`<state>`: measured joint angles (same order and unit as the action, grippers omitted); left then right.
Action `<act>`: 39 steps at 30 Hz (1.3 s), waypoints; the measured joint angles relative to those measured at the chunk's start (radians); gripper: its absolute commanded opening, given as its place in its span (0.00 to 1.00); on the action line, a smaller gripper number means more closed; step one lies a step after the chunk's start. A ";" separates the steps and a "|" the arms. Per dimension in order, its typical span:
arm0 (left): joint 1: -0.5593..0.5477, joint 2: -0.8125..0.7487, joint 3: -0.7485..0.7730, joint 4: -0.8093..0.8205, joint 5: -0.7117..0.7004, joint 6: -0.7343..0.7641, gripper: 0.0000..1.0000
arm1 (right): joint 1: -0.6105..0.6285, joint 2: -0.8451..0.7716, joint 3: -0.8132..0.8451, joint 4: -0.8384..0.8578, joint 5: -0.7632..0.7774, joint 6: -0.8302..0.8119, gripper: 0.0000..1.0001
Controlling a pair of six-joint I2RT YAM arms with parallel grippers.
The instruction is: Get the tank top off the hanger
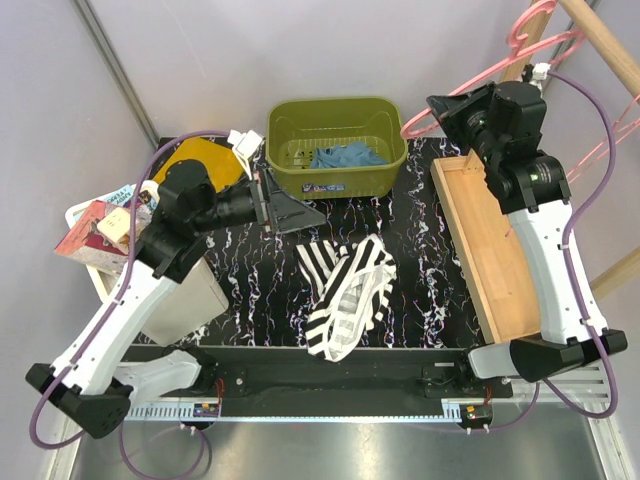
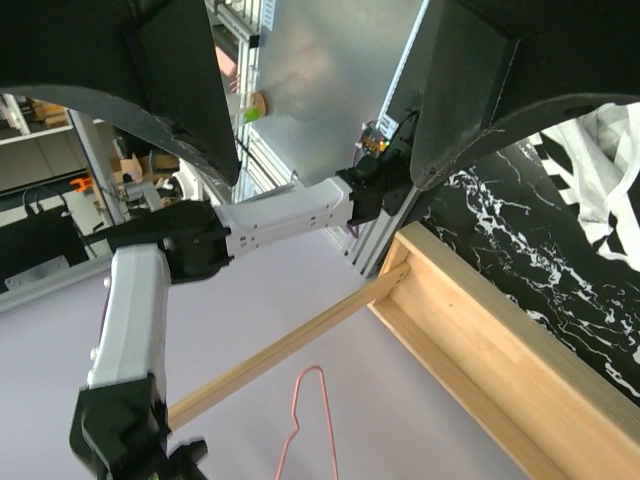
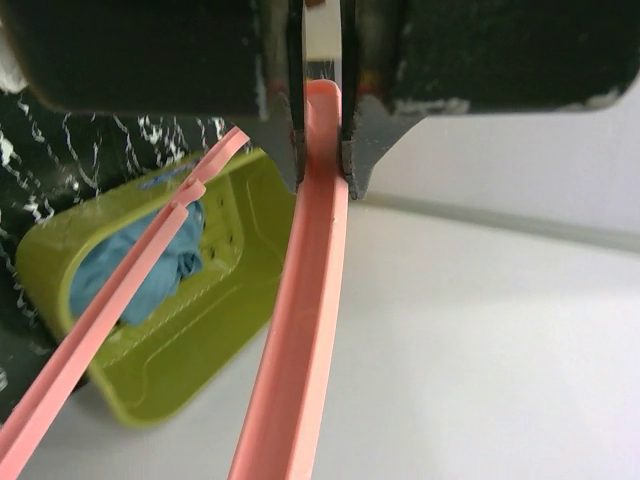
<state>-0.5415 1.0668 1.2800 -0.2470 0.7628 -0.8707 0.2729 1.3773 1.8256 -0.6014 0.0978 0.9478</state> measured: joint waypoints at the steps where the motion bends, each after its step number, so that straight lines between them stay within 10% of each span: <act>1: 0.000 -0.009 0.000 -0.009 0.000 0.007 0.73 | -0.007 0.009 0.010 0.000 0.020 0.004 0.00; 39: 0.000 0.015 0.167 -0.336 -0.068 0.253 0.76 | -0.280 0.230 0.205 -0.055 0.008 0.356 0.01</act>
<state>-0.5411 1.0817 1.4467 -0.5831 0.6945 -0.6182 -0.0071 1.6073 2.0304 -0.6567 0.1059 1.3037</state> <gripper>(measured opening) 0.755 0.102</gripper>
